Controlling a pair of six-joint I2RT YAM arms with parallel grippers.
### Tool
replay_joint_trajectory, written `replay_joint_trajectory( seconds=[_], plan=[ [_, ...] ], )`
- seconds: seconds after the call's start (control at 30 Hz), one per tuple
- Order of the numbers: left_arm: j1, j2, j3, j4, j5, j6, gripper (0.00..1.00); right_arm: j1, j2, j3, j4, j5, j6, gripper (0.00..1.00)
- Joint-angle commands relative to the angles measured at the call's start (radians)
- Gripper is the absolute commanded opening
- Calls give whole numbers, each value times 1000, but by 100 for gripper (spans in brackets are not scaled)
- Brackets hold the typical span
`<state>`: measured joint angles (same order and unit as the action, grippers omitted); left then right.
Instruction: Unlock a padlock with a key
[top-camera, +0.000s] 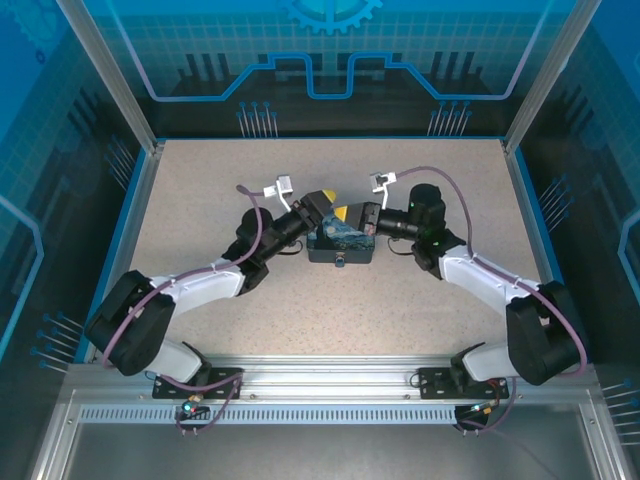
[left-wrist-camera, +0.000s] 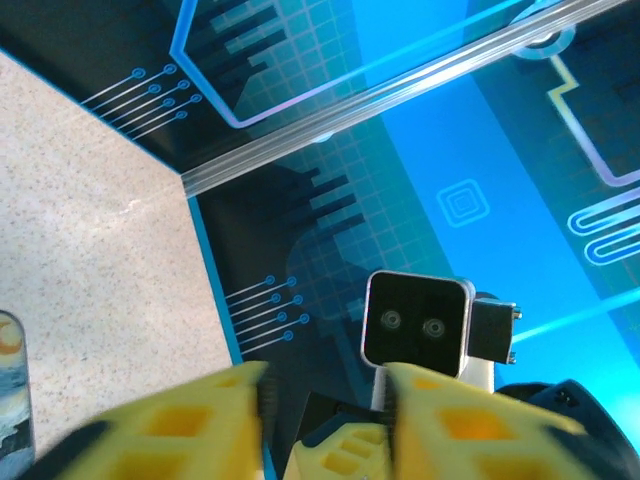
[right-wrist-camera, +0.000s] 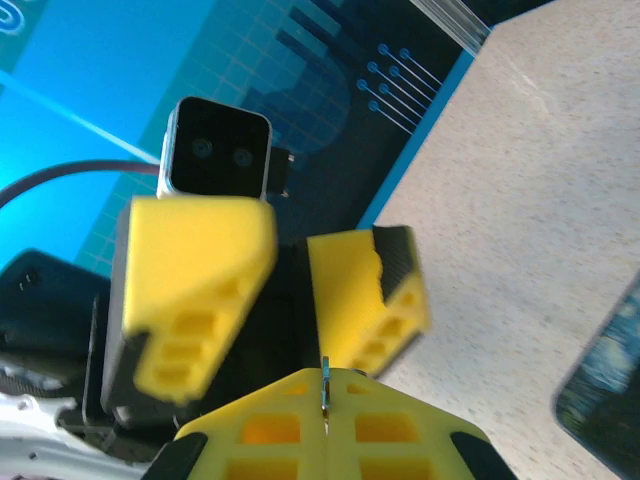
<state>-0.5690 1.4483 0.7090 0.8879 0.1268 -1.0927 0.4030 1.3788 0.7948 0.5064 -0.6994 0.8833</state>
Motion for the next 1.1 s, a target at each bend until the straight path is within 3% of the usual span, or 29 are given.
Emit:
replay_joint_trajectory(
  seconds=[0.0, 0.17, 0.27, 0.43, 0.67, 1.07],
  plan=[
    [53, -82, 6, -159, 106, 72, 53, -69, -36, 36, -158, -150, -162, 0],
    [96, -135, 115, -506, 255, 270, 59, -88, -37, 93, -396, -313, -382, 0],
    [97, -134, 213, -737, 307, 411, 60, -68, -29, 156, -538, -353, -504, 0],
    [102, -111, 326, -970, 380, 547, 60, -28, 0, 235, -724, -386, -666, 0],
    [113, -66, 399, -1088, 523, 596, 60, 16, 67, 316, -873, -406, -808, 0],
    [113, -36, 392, -1089, 594, 580, 54, 60, 136, 356, -875, -367, -814, 0]
  ],
)
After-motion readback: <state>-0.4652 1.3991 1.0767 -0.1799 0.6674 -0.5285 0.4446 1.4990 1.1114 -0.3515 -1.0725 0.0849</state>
